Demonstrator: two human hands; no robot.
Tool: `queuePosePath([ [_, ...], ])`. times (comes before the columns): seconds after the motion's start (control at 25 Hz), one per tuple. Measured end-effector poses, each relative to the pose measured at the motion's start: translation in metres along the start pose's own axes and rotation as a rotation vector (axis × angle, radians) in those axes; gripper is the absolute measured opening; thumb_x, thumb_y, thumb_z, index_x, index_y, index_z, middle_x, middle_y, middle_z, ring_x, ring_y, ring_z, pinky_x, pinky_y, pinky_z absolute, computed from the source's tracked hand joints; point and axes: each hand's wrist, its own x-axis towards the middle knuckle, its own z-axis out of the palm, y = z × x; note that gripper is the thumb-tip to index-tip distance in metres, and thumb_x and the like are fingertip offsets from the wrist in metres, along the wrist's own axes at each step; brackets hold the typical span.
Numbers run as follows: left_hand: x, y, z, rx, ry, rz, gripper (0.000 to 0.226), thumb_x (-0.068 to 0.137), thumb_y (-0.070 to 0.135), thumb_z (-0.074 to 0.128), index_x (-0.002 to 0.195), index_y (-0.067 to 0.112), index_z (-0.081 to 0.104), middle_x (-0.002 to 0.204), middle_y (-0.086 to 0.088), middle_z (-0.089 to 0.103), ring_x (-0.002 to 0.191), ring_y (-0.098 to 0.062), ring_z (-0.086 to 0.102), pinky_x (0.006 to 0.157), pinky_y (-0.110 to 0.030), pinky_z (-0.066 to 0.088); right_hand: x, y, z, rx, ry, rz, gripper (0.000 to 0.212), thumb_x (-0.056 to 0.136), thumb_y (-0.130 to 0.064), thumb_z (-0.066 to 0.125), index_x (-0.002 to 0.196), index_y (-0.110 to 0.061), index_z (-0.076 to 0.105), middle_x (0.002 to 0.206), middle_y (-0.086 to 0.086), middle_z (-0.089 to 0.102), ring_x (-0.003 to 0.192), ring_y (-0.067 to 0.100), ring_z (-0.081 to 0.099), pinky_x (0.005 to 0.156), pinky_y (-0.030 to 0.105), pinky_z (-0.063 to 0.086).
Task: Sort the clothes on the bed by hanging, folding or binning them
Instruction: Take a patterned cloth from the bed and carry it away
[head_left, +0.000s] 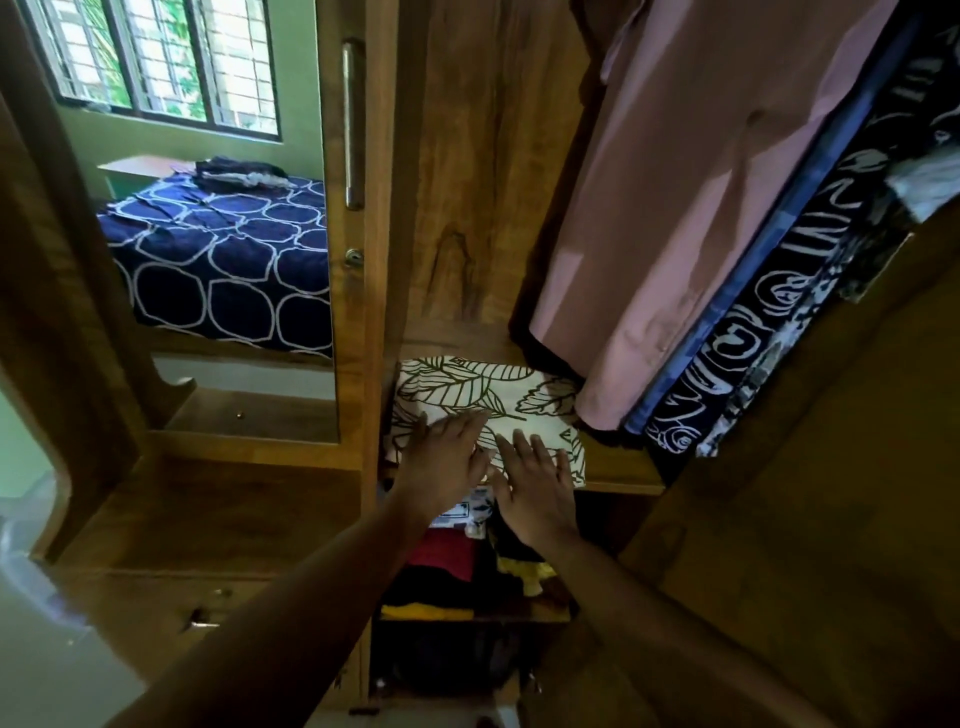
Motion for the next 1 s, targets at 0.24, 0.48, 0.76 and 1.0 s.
queuePosePath([
  [0.24,-0.010,0.000,0.007,0.053,-0.046,-0.039,0.071,0.089,0.056,0.002,0.146,0.030,0.037,0.152,0.004,0.037,0.143,-0.016,0.029,0.117,-0.045,0.013,0.011,0.003,-0.006,0.049,-0.092,-0.010,0.054,0.100,-0.048,0.019,0.151,-0.034,0.011,0.161,-0.007,0.002,0.147,0.014,-0.004,0.117,0.047,-0.007],
  [0.48,0.018,-0.004,0.000,-0.033,-0.145,-0.092,0.052,0.101,0.049,0.025,0.150,0.034,0.023,0.159,0.007,0.018,0.147,-0.013,0.010,0.118,-0.040,-0.001,0.050,0.020,-0.011,-0.051,-0.271,-0.119,0.058,0.100,-0.039,0.031,0.152,-0.029,0.008,0.160,-0.005,-0.010,0.147,0.022,-0.009,0.115,0.056,-0.005],
  [0.76,0.008,0.002,0.011,0.002,0.088,-0.140,0.061,0.091,0.051,0.026,0.149,0.031,0.028,0.154,0.003,0.034,0.139,-0.025,0.036,0.106,-0.045,0.038,0.036,0.008,-0.006,0.032,0.356,-0.079,0.049,0.085,-0.036,0.038,0.127,-0.018,0.053,0.128,0.004,0.056,0.120,0.026,0.050,0.096,0.041,0.041],
  [1.0,0.000,-0.002,0.020,-0.081,-0.001,-0.241,0.084,0.079,0.069,0.000,0.149,0.032,0.029,0.159,-0.004,0.020,0.147,-0.023,0.015,0.113,-0.049,0.022,0.036,0.009,0.006,-0.021,0.072,-0.029,0.064,0.091,-0.048,0.012,0.148,-0.024,0.032,0.155,0.003,0.029,0.145,0.022,0.019,0.117,0.044,0.017],
])
